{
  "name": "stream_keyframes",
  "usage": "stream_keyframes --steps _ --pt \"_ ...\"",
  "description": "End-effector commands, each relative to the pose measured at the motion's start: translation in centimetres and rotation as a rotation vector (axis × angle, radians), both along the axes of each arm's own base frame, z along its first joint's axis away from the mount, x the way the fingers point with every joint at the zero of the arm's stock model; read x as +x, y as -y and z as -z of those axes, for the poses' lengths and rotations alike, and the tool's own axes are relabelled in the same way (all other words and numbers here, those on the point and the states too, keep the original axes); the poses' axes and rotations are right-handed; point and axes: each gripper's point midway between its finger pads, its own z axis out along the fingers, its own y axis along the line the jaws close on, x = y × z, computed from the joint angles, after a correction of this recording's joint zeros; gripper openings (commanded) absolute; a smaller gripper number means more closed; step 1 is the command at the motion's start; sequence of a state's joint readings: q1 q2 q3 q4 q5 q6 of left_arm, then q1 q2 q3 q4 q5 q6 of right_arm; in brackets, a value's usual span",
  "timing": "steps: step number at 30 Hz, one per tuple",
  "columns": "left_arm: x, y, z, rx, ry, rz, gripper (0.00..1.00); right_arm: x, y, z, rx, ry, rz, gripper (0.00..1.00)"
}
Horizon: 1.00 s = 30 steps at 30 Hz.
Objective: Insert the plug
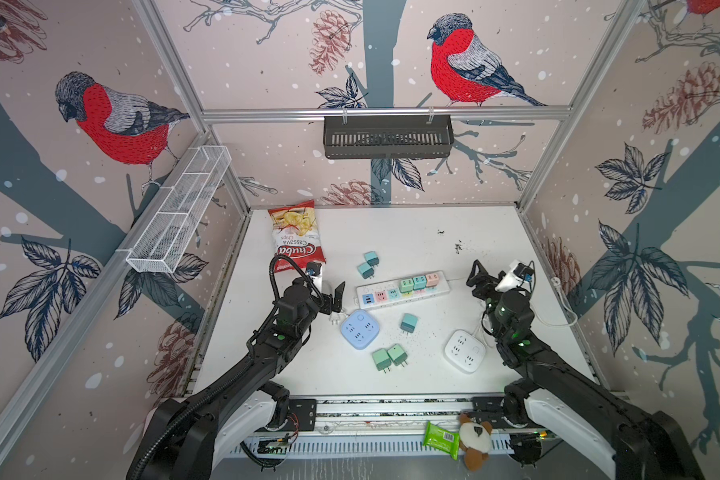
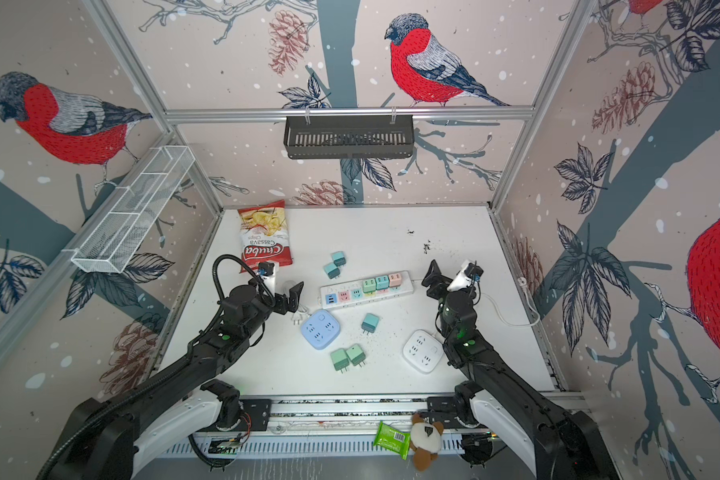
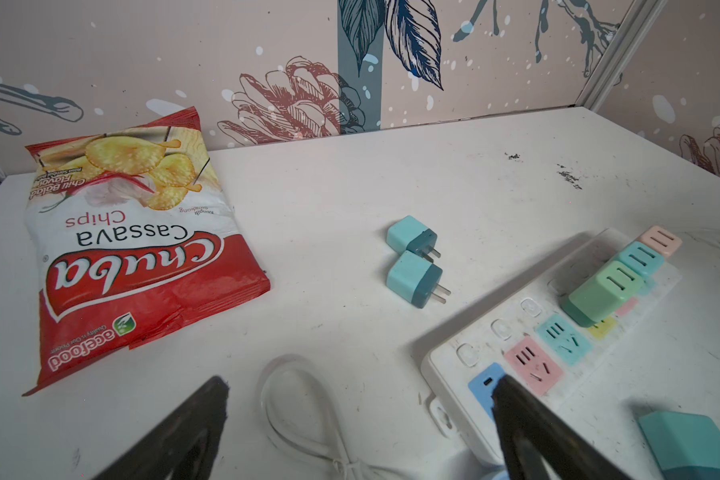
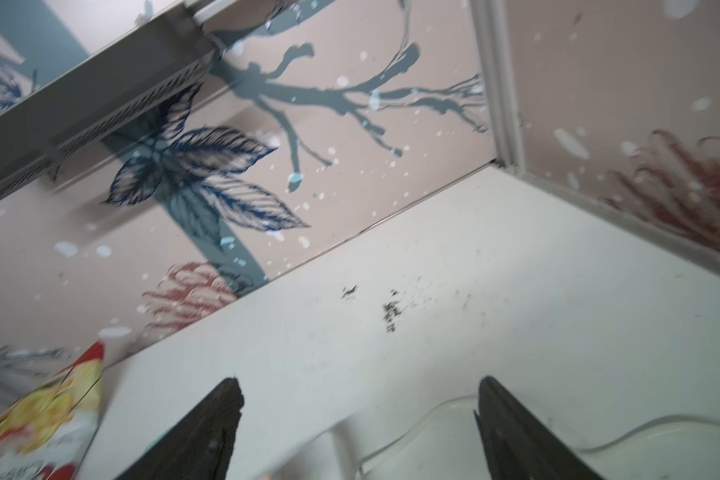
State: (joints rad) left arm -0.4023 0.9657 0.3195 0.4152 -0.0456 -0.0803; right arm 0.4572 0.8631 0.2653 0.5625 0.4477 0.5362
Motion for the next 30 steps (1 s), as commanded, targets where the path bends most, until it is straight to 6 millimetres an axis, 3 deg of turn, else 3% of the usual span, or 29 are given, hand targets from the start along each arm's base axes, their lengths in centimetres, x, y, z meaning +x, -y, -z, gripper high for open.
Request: stream_keyframes --steps 1,8,11,13,15,16,18,22,24,30 --pt "0.6 -0.5 -1.9 -0.057 0.066 -0.045 0.99 -1.6 -3.1 1.9 -0.06 -0.112 -0.062 0.88" --pt "-0.4 -2.3 -2.7 -0.092 0.127 -0.123 0.99 -5.7 -10.2 4.3 -0.141 -0.246 -0.27 0.87" --pt "-0.4 -5.4 -2.7 -0.119 0.132 -0.31 0.99 -7.3 -12.7 5.2 -0.173 -0.294 -0.341 0.87" --pt "-0.8 -8.9 -2.0 -0.187 0.108 -0.53 0.99 -8.1 -14.1 5.9 -0.192 -0.324 -0.374 0.87" --pt "-2.3 -12.4 0.5 -0.314 0.081 -0.776 0.99 -8.5 -15.3 6.6 -0.198 -0.348 -0.403 0.87" --pt "-2.5 -12.7 1.4 -0.322 0.099 -0.781 0.99 -8.7 -16.0 7.0 -0.2 -0.362 -0.42 0.87" --pt "-1.6 -10.2 1.1 -0.269 0.053 -0.626 0.99 -8.9 -17.1 8.0 -0.215 -0.388 -0.445 0.87" --pt "-1.0 -10.1 1.0 -0.271 0.04 -0.637 0.99 -9.0 -19.0 9.8 -0.267 -0.44 -0.465 0.87" --pt "-0.1 -8.4 0.5 -0.243 0.042 -0.545 0.99 -9.0 -19.8 10.7 -0.283 -0.462 -0.48 0.87" --pt "3.2 -7.0 -1.4 -0.241 0.1 -0.521 0.98 -9.0 -22.2 13.1 -0.317 -0.522 -0.526 0.86"
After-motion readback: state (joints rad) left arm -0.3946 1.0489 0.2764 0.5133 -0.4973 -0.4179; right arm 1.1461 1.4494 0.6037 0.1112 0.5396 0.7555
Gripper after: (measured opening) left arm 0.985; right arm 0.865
